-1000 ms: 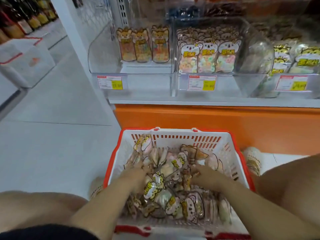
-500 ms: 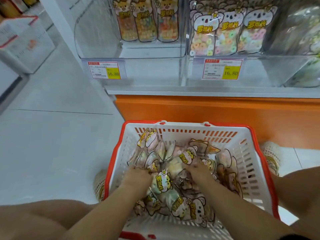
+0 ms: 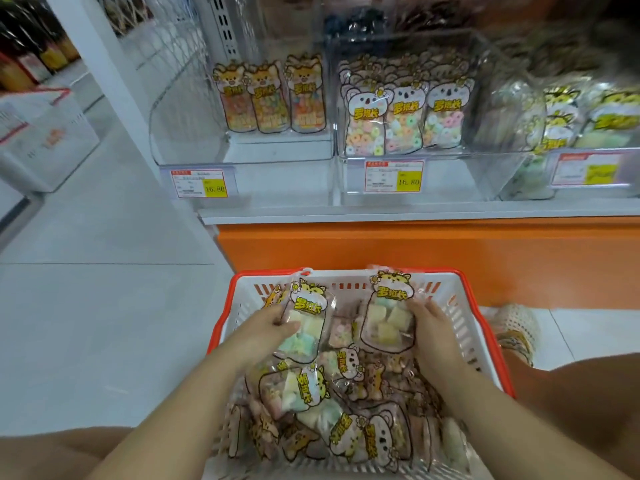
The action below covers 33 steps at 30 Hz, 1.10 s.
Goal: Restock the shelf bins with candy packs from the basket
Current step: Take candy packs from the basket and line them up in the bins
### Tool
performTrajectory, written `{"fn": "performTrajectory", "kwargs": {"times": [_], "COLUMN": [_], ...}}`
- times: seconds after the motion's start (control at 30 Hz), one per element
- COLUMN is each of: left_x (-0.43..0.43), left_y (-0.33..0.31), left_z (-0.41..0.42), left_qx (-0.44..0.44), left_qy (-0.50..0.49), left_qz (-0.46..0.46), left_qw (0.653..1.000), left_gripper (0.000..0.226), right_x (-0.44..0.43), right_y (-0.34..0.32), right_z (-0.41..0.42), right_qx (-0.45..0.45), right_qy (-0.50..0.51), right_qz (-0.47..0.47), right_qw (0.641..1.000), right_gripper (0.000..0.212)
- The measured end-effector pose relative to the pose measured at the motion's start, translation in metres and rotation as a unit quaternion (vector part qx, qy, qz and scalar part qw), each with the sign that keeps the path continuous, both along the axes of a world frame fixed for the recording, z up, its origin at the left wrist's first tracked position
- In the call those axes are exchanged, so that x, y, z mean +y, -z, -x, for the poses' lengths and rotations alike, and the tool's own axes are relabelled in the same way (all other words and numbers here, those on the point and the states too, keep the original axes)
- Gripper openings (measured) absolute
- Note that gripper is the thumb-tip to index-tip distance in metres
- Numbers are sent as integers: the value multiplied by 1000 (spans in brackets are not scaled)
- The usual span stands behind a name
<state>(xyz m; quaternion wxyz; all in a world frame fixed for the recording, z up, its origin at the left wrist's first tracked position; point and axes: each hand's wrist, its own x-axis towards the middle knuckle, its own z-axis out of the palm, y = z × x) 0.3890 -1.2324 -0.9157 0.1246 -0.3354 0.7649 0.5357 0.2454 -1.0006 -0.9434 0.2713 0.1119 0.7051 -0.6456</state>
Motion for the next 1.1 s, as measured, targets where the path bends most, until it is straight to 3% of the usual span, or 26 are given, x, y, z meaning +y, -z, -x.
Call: {"fn": "performTrajectory", "kwargs": {"times": [0.07, 0.13, 0.23, 0.27, 0.37, 0.4, 0.5, 0.63, 0.8, 0.93, 1.1], "left_x": [10, 21, 37, 42, 60, 66, 83, 92, 106, 129, 166], "left_y": [-3, -5, -9, -14, -39, -46, -65, -94, -140, -177, -227], "left_z": [4, 4, 3, 3, 6, 6, 7, 28, 84, 133, 201], "left_qx": [3, 13, 39, 48, 76, 86, 114, 163, 241, 278, 327], "left_qy": [-54, -99, -155, -166, -161, -140, -80, -20, 41, 94, 122], "left_qz": [-62, -131, -223, -250, -329, -333, -237, -112, -69, -20, 88], "left_qw": [997, 986, 962, 953, 927, 928, 962, 980, 967, 956, 933], "left_gripper": [49, 48, 85, 86, 43, 39, 49, 16, 31, 26, 16], "right_x": [-2, -5, -7, -7, -6, -7, -9, -6, 21, 51, 82], "right_y": [-15, -27, -46, -52, -68, -73, -89, -112, -161, -210, -268], "right_z": [-9, -18, -32, -37, -49, -52, -53, -32, 21, 62, 115], "right_qx": [25, 40, 64, 72, 104, 117, 149, 152, 122, 192, 352], "right_qy": [-22, -50, -91, -99, -108, -107, -83, -61, -86, -98, -49], "right_qz": [12, 22, 41, 42, 26, 21, 25, 54, 116, 132, 72], "right_qw": [999, 998, 993, 992, 988, 987, 985, 985, 982, 968, 932], "right_gripper": [17, 16, 20, 19, 18, 18, 18, 13, 77, 46, 42]}}
